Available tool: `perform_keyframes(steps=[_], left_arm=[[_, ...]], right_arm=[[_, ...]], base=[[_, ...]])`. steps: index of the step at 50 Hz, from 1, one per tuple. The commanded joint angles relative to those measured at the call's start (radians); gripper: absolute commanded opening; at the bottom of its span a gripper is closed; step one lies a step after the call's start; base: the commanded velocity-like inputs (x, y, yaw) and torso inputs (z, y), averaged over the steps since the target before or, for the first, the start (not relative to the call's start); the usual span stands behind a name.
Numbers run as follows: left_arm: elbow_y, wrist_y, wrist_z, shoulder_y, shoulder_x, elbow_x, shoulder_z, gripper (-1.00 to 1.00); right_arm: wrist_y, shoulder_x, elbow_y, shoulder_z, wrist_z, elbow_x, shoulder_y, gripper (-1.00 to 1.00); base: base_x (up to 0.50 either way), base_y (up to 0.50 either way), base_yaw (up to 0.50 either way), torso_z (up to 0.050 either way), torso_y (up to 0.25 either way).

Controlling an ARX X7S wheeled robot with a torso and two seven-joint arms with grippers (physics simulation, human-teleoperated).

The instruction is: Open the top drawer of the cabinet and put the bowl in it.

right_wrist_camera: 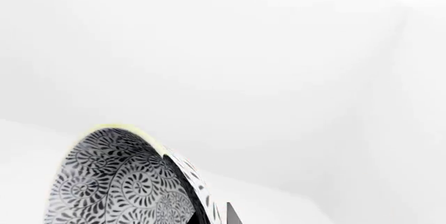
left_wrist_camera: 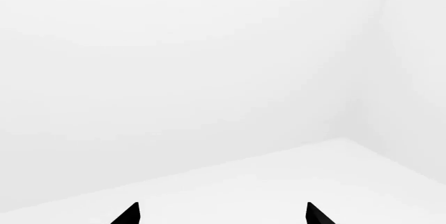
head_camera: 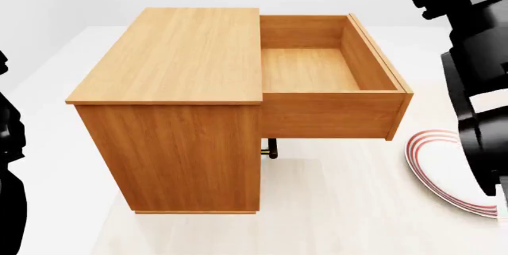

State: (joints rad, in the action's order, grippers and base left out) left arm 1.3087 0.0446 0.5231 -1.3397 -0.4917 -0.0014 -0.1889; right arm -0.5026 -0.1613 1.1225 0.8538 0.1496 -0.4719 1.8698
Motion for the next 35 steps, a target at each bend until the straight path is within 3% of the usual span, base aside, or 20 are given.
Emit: perform_keyframes(steps=[1,12,25,35], left_arm=[[0.0,0.005,-0.003,0.003,0.0,0.0,-0.005,1.0],[0.0,0.011,-0.005,0.001,0.001,-0.001,-0.013,1.0],[0.0,0.005,-0.006,-0.004,0.0,0.003,-0.009,1.0],[0.0,0.014,-0.014,0.003,0.001,0.001,-0.007,1.0]], right_arm=[[0.078,0.114,0.047,0.068,0.004,0.079,-0.082,-1.0],[0.0,0.16,0.019,0.19,0.057,0.088,-0.15,-1.0],[-0.014,0.161,0.017,0.481,0.094,-0.183,-0.126,-1.0],[-0.121,0.161,0.128,0.525,-0.123,-0.361,-0.003,-1.0]], base=[[0.0,0.0,0.0,0.0,0.0],[0.0,0.0,0.0,0.0,0.001],[0.0,0.0,0.0,0.0,0.0],[0.0,0.0,0.0,0.0,0.001]])
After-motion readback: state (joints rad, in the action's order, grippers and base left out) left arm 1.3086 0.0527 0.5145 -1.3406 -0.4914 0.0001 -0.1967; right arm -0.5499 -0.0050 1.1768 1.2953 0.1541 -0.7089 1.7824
